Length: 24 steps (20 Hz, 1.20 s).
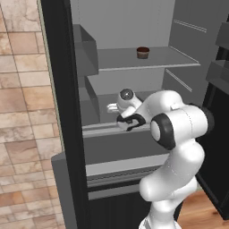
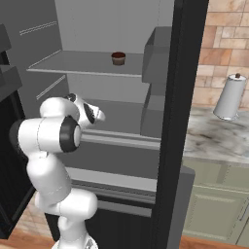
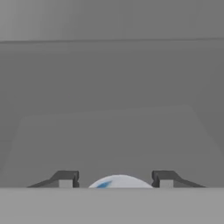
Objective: Move the cupcake and yogurt from the second highest shelf to the top shelf to make space. Then, place the pitcher from the counter on the cleared second highest shelf.
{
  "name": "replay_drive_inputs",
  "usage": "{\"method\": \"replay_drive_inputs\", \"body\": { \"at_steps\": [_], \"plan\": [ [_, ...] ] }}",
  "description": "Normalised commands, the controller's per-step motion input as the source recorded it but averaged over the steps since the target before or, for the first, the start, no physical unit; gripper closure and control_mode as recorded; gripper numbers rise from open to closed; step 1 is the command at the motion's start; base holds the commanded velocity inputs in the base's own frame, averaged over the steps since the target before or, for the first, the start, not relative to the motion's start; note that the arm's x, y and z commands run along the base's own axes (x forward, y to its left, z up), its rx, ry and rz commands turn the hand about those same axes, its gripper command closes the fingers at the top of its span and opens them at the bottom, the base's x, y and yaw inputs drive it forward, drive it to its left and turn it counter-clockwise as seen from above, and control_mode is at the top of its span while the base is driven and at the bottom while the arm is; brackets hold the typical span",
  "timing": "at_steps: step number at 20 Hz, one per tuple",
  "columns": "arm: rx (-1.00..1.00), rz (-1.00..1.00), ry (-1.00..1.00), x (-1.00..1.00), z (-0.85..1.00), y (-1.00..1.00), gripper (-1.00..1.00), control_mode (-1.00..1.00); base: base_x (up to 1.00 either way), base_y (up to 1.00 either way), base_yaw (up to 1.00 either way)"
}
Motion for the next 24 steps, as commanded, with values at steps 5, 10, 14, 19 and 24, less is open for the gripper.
{"method": "replay_drive_inputs", "body": {
  "at_steps": [5, 10, 14, 19, 24],
  "plan": [
    [0.00, 0.00, 0.00, -0.60, 0.60, 0.00, 1.00, -1.00, 0.00, 0.00, 0.00],
    [0.00, 0.00, 0.03, -0.49, 0.91, 0.05, 1.00, -1.00, 0.00, 0.00, 0.00],
    [0.01, 0.00, 0.04, -0.52, 1.00, 0.00, 1.00, -1.00, 0.00, 0.00, 0.00],
    [0.00, 0.00, 0.01, -0.54, 1.00, 0.00, 1.00, -1.00, 0.00, 0.00, 0.00],
    [0.00, 0.00, 0.00, -0.43, 0.99, 0.00, 1.00, -1.00, 0.00, 0.00, 0.00]
  ]
}}
